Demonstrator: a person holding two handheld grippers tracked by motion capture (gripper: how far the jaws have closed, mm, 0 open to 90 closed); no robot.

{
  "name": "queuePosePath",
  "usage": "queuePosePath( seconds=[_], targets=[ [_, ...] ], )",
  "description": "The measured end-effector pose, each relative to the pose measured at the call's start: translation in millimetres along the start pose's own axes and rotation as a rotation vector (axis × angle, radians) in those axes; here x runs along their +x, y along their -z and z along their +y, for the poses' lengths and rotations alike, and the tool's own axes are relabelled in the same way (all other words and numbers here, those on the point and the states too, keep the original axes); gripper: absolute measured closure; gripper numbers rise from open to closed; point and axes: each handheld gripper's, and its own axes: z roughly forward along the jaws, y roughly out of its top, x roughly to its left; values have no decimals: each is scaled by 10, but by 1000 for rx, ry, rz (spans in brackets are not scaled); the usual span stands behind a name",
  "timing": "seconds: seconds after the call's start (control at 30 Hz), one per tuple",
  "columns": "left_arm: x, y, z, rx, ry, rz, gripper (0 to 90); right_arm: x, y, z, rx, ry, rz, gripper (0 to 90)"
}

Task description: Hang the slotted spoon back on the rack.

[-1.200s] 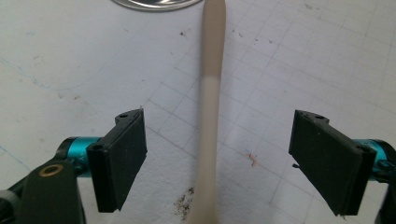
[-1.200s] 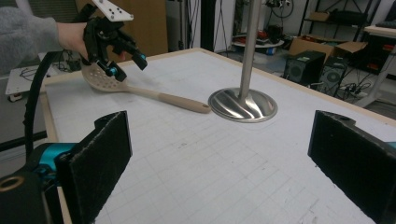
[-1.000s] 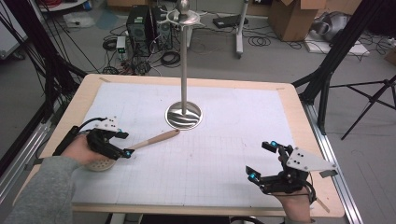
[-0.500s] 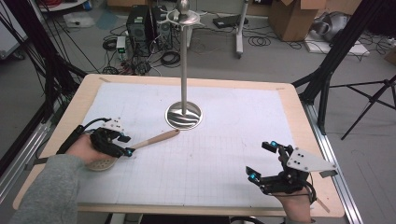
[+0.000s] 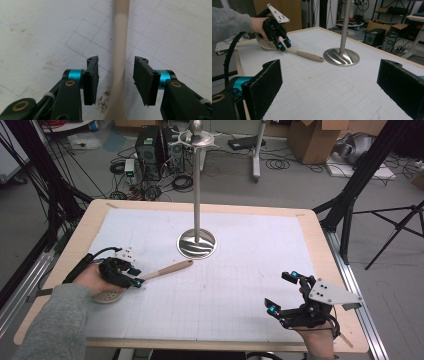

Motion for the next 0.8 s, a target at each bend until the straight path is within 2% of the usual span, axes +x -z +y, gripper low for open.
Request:
queuePosePath(
  seconds=[0.17, 0.47, 0.6, 0.73, 0.8],
  targets=[
    [-6, -35, -1, 23, -2, 3, 583, 2, -3, -1, 4, -2, 4, 49],
    [10, -39, -5, 26, 3, 2, 626, -1, -1, 1, -1, 4, 5, 49],
    [0, -44, -2, 22, -1, 11, 676, 0, 14, 4, -3, 0, 6, 50],
    [-23, -39, 3, 28, -25, 3, 762, 2, 22, 2, 2, -6, 6, 50],
    [-35, -43, 4, 25, -32, 4, 765, 4, 21, 2, 1, -8, 5, 50]
  ],
)
